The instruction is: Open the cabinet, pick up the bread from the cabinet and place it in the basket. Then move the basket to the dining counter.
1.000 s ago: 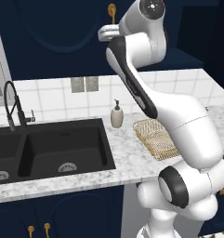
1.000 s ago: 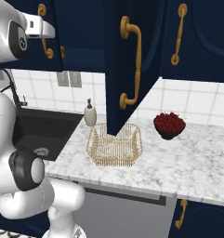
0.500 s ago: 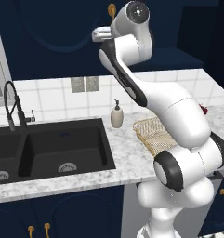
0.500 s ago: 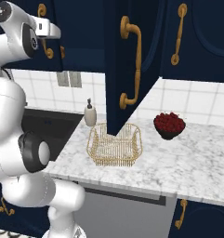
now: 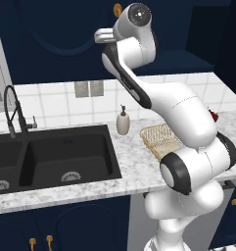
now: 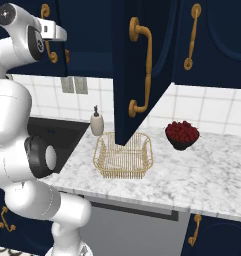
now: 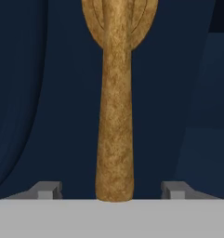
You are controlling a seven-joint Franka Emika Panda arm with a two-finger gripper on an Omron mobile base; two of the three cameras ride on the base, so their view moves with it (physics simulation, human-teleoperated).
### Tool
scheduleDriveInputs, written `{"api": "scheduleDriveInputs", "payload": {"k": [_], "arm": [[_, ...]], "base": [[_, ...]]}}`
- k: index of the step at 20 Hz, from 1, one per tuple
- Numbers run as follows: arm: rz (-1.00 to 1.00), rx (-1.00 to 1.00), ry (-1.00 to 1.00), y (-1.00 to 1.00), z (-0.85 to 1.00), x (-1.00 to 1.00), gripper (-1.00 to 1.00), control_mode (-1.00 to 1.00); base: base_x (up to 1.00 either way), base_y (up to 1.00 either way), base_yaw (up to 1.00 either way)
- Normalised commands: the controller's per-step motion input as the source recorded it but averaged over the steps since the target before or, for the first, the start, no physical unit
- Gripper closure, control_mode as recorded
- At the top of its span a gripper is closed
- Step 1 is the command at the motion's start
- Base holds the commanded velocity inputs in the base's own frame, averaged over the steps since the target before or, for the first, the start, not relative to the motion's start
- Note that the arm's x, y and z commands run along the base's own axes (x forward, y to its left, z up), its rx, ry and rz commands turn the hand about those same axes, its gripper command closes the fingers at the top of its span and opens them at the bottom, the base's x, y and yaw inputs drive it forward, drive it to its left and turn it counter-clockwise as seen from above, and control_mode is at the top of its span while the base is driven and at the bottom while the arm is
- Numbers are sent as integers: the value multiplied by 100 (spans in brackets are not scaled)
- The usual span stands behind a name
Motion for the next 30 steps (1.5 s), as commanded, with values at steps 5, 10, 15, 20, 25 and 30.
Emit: {"api": "scheduleDriveInputs", "payload": {"k": [5,10,15,20,25,30], "arm": [[-1,0,0,39,-26,61,100,-100],[8,0,3,60,-26,31,100,-100],[9,-18,-6,100,-14,-58,100,-100],[6,-14,0,100,0,-90,100,-100],[1,-10,-8,100,-12,-90,100,-100],[0,-8,-13,100,-13,-79,100,-100]], "base": [[0,0,0],[0,0,0],[0,0,0],[0,0,0],[0,0,0],[0,0,0]]}}
